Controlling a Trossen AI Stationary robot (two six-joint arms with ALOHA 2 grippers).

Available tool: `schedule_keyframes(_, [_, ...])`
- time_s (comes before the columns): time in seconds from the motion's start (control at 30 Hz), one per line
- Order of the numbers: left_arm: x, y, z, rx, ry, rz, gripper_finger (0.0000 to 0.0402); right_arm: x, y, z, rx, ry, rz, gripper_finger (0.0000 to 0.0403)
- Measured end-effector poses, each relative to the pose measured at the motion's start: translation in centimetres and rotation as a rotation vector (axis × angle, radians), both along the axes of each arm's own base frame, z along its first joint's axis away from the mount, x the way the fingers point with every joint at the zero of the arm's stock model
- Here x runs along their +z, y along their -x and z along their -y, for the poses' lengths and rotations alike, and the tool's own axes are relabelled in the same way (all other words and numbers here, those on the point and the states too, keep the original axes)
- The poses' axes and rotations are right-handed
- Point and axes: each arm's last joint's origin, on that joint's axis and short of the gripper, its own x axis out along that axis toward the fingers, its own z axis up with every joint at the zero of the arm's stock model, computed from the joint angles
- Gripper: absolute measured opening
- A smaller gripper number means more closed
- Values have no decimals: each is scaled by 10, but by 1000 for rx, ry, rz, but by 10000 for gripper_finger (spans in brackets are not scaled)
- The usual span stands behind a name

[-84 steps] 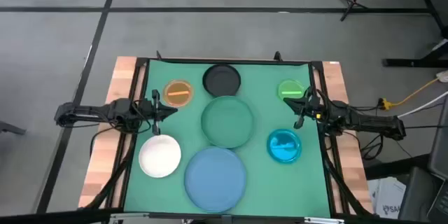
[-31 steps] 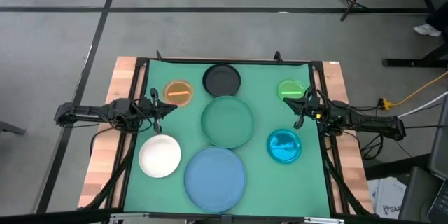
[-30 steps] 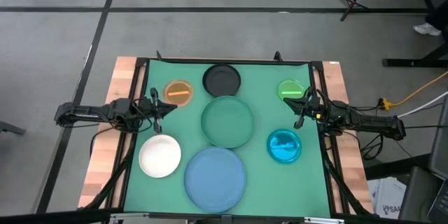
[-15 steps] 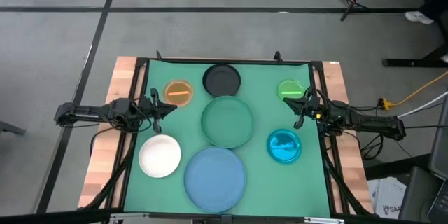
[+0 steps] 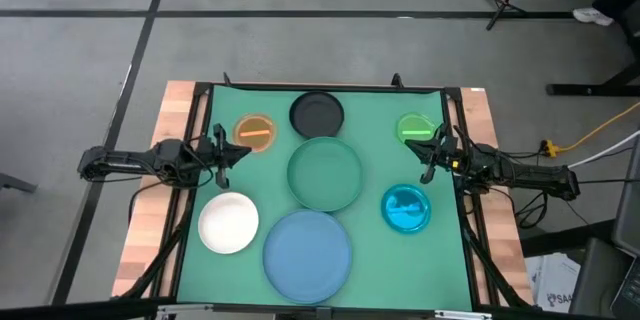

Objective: Stack plastic plates
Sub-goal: Stack the green plate on top of the blue plate

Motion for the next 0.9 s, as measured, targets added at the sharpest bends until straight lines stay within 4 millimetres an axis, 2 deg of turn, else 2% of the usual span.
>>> schedule_keyframes(0.3, [9, -1, 1, -48, 19, 89, 5, -1, -1, 0, 5, 45, -25, 1])
schedule_keyframes(0.6, [18, -18, 3, -95, 62, -39, 4, 7, -4, -1, 39, 60, 40, 1])
schedule_keyframes(0.9, [34, -44, 9, -152, 50, -168, 4, 1, -13, 0, 32, 101, -55, 1])
